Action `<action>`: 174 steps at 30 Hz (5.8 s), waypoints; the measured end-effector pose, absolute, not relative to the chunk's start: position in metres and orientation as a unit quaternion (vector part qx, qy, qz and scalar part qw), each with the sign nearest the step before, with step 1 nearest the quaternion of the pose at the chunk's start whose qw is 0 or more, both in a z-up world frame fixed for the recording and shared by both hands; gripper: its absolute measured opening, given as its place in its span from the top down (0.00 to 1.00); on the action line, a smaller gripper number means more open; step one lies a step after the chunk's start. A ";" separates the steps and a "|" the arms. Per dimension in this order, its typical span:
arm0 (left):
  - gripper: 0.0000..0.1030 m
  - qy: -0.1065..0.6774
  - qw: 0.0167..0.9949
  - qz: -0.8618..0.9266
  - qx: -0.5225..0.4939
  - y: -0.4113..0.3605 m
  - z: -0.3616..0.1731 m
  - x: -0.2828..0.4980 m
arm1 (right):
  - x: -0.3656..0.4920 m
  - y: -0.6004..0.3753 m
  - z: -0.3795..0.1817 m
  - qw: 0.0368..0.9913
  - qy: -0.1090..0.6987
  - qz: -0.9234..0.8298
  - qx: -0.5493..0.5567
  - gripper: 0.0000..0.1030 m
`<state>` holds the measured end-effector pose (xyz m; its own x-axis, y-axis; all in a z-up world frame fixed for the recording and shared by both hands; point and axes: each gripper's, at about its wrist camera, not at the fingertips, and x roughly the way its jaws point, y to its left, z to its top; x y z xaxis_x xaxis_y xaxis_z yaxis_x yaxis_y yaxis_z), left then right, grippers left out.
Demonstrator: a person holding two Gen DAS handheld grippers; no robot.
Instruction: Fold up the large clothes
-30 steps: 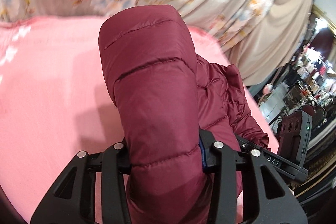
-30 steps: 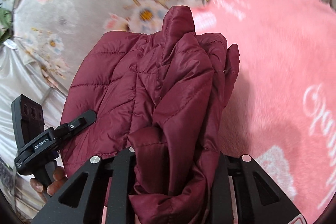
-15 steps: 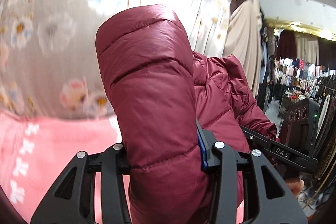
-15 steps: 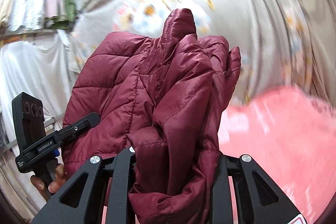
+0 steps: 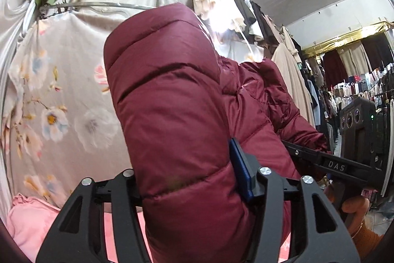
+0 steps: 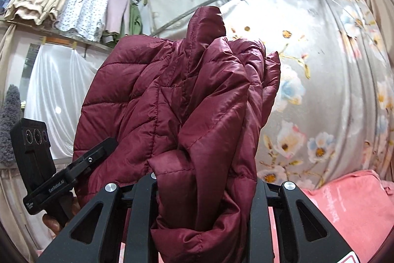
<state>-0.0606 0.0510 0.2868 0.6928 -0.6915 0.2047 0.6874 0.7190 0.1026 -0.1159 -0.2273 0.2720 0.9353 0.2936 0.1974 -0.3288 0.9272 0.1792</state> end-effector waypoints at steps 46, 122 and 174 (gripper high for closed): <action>0.50 0.315 0.904 -0.281 -0.067 0.113 -0.058 0.270 | 0.220 -0.141 -0.063 0.929 0.301 0.124 0.176 0.76; 0.04 0.391 0.919 -0.023 0.040 0.059 -0.094 0.222 | 0.175 -0.126 -0.099 0.927 0.369 -0.007 0.070 0.78; 0.05 0.338 0.939 0.014 0.054 0.058 -0.070 0.055 | 0.018 -0.097 -0.070 0.940 0.333 -0.054 0.045 0.27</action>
<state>0.0554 0.0584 -0.0702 0.7705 0.0636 -0.6343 0.0098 0.9937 0.1115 0.0178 -0.0967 -0.0701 0.7720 -0.0719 -0.6316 0.1322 0.9900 0.0488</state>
